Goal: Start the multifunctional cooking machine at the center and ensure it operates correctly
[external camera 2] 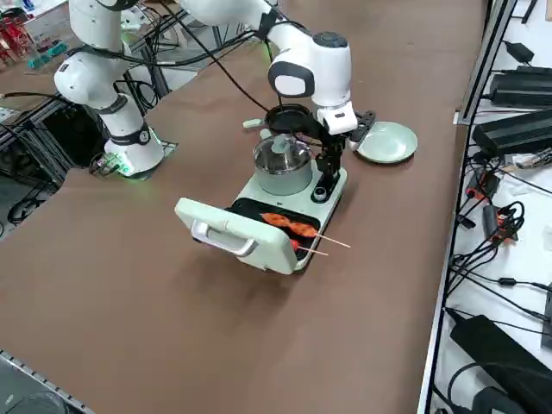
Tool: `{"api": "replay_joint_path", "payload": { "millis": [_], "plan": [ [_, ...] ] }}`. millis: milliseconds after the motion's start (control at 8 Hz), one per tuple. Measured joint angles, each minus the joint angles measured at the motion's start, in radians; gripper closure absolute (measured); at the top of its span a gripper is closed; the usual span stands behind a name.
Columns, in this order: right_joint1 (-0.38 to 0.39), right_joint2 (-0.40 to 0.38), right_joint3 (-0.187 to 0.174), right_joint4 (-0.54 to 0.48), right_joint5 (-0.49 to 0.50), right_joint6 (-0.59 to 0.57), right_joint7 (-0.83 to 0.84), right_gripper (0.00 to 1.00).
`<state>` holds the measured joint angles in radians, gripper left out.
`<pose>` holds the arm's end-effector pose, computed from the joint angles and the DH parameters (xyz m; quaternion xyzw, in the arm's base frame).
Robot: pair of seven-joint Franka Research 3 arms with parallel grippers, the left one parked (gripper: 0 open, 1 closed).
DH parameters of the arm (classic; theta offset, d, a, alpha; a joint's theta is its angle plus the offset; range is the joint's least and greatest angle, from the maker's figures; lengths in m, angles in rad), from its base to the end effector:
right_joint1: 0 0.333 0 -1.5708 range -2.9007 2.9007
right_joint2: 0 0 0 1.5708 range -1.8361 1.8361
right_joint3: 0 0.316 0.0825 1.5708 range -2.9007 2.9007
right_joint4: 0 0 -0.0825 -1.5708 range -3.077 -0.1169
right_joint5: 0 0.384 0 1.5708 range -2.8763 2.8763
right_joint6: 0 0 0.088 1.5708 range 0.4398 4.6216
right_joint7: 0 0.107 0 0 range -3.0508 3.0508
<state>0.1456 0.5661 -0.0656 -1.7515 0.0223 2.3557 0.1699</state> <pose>0.6666 0.0577 0.2523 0.9986 -0.0472 0.0207 0.0069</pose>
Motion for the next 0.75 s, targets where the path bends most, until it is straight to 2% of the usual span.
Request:
{"api": "replay_joint_path", "payload": {
  "millis": [750],
  "plan": [
    [0.001,0.0,0.0,0.002,0.001,-0.006,-0.331,0.58]
  ]
}}
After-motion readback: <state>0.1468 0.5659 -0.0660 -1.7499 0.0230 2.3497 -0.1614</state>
